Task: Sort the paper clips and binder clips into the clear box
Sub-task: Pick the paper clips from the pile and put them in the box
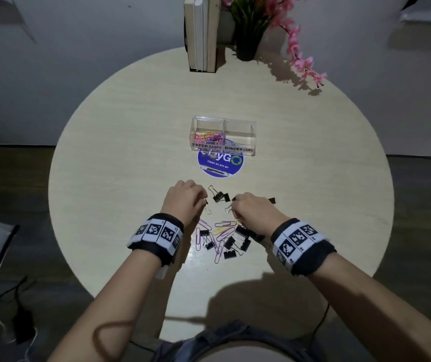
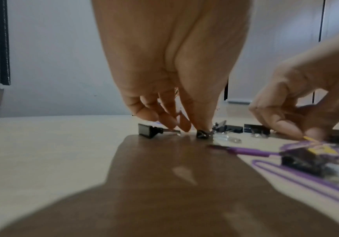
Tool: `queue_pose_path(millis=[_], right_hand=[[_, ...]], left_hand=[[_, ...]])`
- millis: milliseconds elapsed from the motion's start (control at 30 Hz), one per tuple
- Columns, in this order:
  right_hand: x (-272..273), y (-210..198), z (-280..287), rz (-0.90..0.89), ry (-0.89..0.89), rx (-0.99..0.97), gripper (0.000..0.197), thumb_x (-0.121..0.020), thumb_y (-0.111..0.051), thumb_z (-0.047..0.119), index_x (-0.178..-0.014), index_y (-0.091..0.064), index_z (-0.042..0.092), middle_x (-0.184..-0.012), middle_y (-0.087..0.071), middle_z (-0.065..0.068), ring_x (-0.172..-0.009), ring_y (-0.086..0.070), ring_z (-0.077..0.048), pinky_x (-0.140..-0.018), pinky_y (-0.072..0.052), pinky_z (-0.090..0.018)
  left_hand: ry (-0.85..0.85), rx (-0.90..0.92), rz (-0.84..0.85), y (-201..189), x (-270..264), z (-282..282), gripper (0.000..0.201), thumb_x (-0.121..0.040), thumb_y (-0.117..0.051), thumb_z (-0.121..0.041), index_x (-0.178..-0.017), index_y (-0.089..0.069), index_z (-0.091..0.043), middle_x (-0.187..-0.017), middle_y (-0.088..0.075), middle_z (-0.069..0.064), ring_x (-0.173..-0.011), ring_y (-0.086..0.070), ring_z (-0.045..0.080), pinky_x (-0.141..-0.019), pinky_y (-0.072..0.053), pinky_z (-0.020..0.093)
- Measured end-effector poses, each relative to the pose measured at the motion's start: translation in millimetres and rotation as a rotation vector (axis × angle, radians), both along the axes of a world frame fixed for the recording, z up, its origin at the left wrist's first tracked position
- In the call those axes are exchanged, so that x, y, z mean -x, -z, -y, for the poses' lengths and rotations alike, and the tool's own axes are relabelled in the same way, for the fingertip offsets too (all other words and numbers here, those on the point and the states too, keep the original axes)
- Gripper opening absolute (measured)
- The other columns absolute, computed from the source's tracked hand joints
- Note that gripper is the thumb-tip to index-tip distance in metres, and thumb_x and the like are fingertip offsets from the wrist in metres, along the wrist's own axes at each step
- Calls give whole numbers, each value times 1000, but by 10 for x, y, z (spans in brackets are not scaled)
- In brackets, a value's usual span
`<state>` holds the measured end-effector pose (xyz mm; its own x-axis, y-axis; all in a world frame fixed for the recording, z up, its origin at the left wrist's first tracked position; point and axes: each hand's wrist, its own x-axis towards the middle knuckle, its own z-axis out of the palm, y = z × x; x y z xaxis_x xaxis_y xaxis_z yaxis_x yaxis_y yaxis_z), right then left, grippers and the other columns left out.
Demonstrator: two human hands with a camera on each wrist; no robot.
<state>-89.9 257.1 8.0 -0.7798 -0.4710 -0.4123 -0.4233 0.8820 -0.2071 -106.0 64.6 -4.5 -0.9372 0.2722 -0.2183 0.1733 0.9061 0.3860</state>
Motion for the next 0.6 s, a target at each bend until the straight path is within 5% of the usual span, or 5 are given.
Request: queue_pose_path(millis=[67,167,333,467,600], right_hand=[[-17,6,-40,-28,-23,-21,21,-83,-50,-6,-93,-59,10,-106,-59,-11,-102,-52,-29,-72,-39,-36],[-39,-13,-106,-22,62,65,19,-88,-47,3,-82,-45,21,-93,-62,-5,-94,-50,-26,-78,-35,-34],[-113,-83,-11,118,232,303,14,-90,-39,7,-99,-49,12,-93,-65,-8,-82,-54,-28,-73,-39,-35],[-183,-53,91,84,173,183,25,-88,-56,38,-99,-52,16,-85,-64,-1,-79,-56,-26,-67,-33,-30],[-199,25,188,97,62,88,27,-84,-65,34,-104,-57,16,-101,-69,-6,-98,-61,-28,-69,-30,-28]], left_hand=[[2,-48,-41,-5,-34,83,16,-90,-55,-24,-102,-65,-20,-109,-62,5,-104,-51,27,-89,-42,40],[81,-159,116,-13,-175,229,20,-84,-65,-25,-104,-65,-21,-109,-61,2,-105,-49,22,-95,-43,41],[159,-125,277,56,-329,332,66,-58,-85,-32,-119,-60,-22,-117,-54,2,-110,-45,19,-98,-41,34],[163,-128,243,92,-350,270,53,-66,-82,-25,-114,-62,-17,-113,-52,5,-109,-45,20,-95,-40,31],[173,-107,228,113,-338,211,28,-73,-76,-16,-97,-64,-10,-94,-44,0,-100,-48,23,-87,-41,32]])
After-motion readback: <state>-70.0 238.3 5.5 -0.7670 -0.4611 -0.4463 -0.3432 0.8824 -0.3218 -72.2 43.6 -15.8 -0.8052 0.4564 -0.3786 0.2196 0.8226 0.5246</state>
